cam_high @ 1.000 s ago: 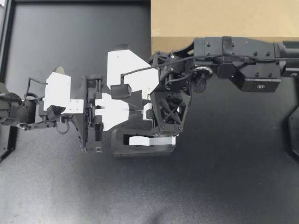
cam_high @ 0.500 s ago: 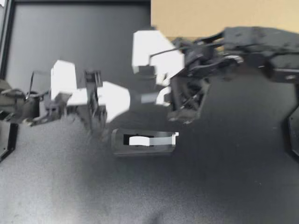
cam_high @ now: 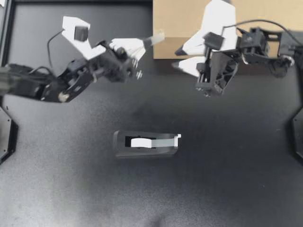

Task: Cut a small piece of tape from the tape dispenser then place it on the cardboard box's edge.

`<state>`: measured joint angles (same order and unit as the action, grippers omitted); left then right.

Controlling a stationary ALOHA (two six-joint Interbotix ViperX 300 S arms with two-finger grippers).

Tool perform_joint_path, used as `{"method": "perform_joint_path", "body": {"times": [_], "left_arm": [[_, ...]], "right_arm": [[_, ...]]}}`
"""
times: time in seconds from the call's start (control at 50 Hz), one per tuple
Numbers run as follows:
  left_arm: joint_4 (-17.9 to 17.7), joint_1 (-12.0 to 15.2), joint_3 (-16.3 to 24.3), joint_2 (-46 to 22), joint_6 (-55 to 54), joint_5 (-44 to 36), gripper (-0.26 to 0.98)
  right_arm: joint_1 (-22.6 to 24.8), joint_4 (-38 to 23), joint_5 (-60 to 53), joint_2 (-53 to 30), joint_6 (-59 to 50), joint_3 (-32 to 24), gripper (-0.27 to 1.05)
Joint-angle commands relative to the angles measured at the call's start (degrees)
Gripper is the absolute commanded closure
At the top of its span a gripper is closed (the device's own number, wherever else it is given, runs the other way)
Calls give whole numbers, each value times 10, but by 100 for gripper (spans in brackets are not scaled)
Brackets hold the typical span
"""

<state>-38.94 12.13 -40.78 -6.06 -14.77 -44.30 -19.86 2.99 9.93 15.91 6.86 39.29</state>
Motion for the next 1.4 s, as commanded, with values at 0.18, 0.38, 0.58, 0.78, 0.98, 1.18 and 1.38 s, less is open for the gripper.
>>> {"method": "perform_joint_path", "body": {"times": [0.18,0.38,0.58,0.78,0.98,1.18,1.38], "left_arm": [[6,33,22,-33,-118,-14,84],[11,35,27,-42,-137,-16,84],[11,40,33,-50,-139,-15,84],[11,43,34,-56,-140,-12,84],[8,49,34,-67,-147,-9,84],[8,49,32,-70,-152,-9,84],[9,49,33,-70,-152,-9,84]], "right_arm": [[-40,0,-156,-9,0,31,67],[-59,0,-202,-48,5,21,81],[-62,0,-210,-86,17,2,88],[-64,0,-210,-113,25,-14,88],[-69,0,-209,-143,25,-28,88],[-76,0,-204,-169,25,-40,88],[-88,0,-198,-189,26,-49,88]]}}
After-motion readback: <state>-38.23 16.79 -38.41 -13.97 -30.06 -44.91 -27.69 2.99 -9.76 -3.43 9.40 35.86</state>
